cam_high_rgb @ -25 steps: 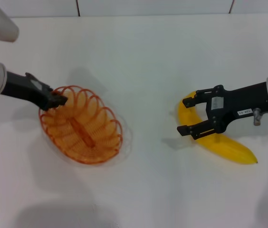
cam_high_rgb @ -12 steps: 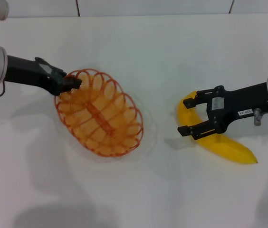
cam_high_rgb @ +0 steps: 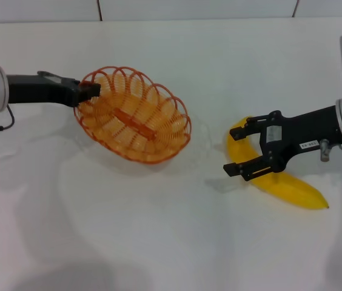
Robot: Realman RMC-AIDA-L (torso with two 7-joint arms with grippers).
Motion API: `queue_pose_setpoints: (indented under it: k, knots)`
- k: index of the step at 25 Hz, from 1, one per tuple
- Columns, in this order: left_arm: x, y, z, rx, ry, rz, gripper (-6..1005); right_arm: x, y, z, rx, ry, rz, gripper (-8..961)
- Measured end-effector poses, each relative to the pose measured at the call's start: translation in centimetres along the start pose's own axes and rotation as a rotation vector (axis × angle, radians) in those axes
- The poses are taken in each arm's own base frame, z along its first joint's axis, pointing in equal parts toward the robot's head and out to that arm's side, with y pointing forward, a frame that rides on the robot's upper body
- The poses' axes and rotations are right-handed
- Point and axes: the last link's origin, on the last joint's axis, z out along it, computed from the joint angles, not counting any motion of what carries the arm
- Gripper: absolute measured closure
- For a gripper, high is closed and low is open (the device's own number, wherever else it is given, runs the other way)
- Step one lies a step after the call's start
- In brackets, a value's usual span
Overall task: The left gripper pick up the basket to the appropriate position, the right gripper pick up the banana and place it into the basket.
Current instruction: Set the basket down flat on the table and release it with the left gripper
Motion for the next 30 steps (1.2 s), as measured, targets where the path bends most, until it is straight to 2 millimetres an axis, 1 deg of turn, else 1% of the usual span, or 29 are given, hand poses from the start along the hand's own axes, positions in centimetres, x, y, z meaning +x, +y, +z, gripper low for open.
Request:
queue_pose_setpoints:
  k: [5, 9, 17, 22, 30]
  knots:
    - [-1.3, -0.7, 0.8, 0.048, 0.055, -0.082, 906, -0.3, 0.1, 0.2, -0.009, 0.004, -0.009, 73]
    - [-2.4, -1.1, 0.9, 0.074, 0.091, -0.135, 904, -0.2, 0.4, 0.7, -0.030, 0.025, -0.010, 73]
    - [-4.0, -1.5, 1.5, 0.126, 0.109, -0.227, 901, -0.3, 0.5, 0.8, -0.035, 0.033, -0.007, 73]
    - [-4.5, -1.5, 2.1, 0.139, 0.097, -0.246, 899, -0.3, 0.4, 0.7, -0.032, 0.030, -0.004, 73]
    - [-5.1, -1.2, 2.3, 0.130, 0.118, -0.281, 896, -0.2, 0.4, 0.6, -0.026, 0.018, 0.004, 74]
